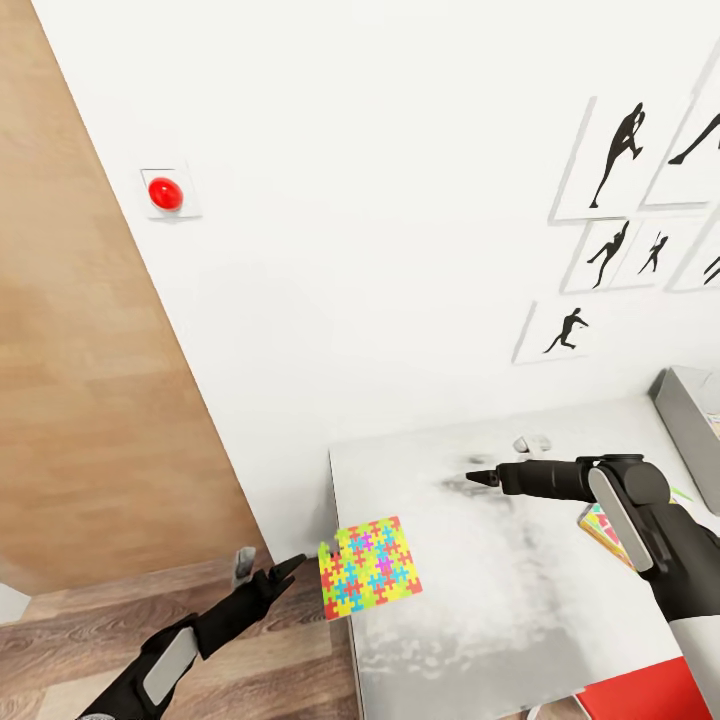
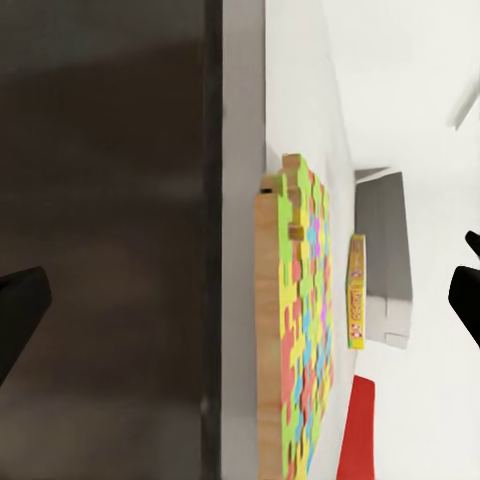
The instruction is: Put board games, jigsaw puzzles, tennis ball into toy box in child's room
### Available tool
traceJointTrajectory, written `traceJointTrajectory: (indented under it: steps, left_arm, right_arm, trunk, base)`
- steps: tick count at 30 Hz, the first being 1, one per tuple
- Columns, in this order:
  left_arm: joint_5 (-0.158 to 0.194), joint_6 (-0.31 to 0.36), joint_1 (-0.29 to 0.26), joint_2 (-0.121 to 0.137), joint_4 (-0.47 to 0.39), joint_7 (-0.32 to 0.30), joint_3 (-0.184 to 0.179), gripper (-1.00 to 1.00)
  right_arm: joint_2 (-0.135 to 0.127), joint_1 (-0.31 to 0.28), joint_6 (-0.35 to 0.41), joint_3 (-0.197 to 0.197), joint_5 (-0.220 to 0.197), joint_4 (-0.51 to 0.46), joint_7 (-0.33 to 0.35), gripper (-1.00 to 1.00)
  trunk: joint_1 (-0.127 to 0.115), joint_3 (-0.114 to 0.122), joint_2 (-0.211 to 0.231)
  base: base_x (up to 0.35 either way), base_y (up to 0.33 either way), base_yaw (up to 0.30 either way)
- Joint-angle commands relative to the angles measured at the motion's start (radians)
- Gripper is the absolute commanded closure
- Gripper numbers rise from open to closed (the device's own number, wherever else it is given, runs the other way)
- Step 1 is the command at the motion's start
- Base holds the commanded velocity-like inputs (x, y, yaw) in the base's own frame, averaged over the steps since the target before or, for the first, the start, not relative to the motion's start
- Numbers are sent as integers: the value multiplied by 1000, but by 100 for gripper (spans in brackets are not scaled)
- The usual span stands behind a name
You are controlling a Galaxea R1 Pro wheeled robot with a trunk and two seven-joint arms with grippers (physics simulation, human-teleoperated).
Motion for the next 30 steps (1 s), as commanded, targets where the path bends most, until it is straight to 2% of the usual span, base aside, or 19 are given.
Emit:
traceJointTrajectory:
  steps: [1,22,30]
  left_arm:
    - [11,7,-2,1,0,0,-6,-100]
    - [15,10,-15,-1,0,0,-6,-100]
    - [16,12,-16,-11,-1,-3,-6,-100]
  right_arm:
    - [0,-1,3,1,6,-1,7,-100]
    - [2,-1,3,2,7,-1,7,-100]
    - [2,-1,3,3,7,-1,7,-100]
  trunk:
    - [0,-2,-1]
    - [0,-2,-1]
    - [0,-2,-1]
  base:
    - [0,0,0]
    - [0,0,0]
    - [0,0,-24]
